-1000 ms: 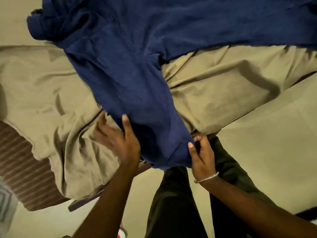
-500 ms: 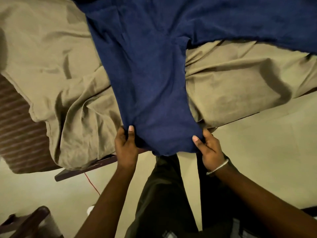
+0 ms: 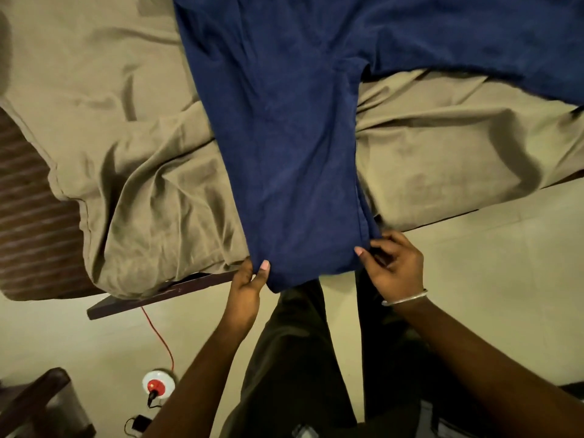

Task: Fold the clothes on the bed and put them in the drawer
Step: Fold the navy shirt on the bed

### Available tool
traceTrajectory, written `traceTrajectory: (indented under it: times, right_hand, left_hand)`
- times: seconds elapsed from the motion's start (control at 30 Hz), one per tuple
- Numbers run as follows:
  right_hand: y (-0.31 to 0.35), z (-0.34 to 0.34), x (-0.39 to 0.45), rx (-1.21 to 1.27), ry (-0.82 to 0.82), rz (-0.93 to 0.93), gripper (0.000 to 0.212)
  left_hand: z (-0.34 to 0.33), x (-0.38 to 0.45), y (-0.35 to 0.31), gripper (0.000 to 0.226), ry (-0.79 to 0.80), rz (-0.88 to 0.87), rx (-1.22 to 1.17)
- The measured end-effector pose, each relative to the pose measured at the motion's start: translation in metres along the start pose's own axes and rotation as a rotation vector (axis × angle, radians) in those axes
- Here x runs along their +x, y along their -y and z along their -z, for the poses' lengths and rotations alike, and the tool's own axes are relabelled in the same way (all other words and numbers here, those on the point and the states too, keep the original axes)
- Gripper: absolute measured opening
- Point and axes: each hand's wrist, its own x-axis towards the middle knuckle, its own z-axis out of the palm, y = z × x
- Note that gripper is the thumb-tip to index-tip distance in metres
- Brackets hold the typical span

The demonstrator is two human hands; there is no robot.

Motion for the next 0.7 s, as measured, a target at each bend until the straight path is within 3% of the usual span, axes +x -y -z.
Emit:
traceTrajectory:
  times: [0.1,0.27,0.33,0.4,0.5,0.6,0.7]
  right_hand:
    - [0.002,0.001,-0.010,0.019,-0.009,0.118,0.034]
    - [-0.005,0.003,-0.006,0.010,0.078,-0.087,0.026]
    - [-0.011,0.006,-0.007,-0.199,0.127,-0.156,0.029]
    - [-0.009,0.009,-0.005,-0.472,0.012,-0.025,0.036]
    - [0.022,0.005,0.019,-0.444,-0.136,0.251,0.034]
    - [0.071,-0.010,0.060,-0.337,-0.235,0.481,0.032]
    - [0.118,-0.031,0.095,-0.411,-0.216,0.641,0.045]
  left_hand:
    - [0.000,0.003,0.009,0.039,0.053,-0.057,0.007]
    - [-0.007,0.006,0.017,0.021,-0.089,-0.153,0.328]
    - [-0.004,0.004,0.020,0.021,-0.152,-0.154,0.498]
    - [0.000,-0.005,0.023,0.022,-0.310,-0.311,0.697]
    - [-0.002,-0.010,0.001,0.026,-0.528,-0.665,0.683]
    - [-0.014,0.013,-0.053,0.023,-0.532,-0.896,0.560]
    - [-0.026,0.047,-0.115,0.039,-0.482,-1.024,0.621]
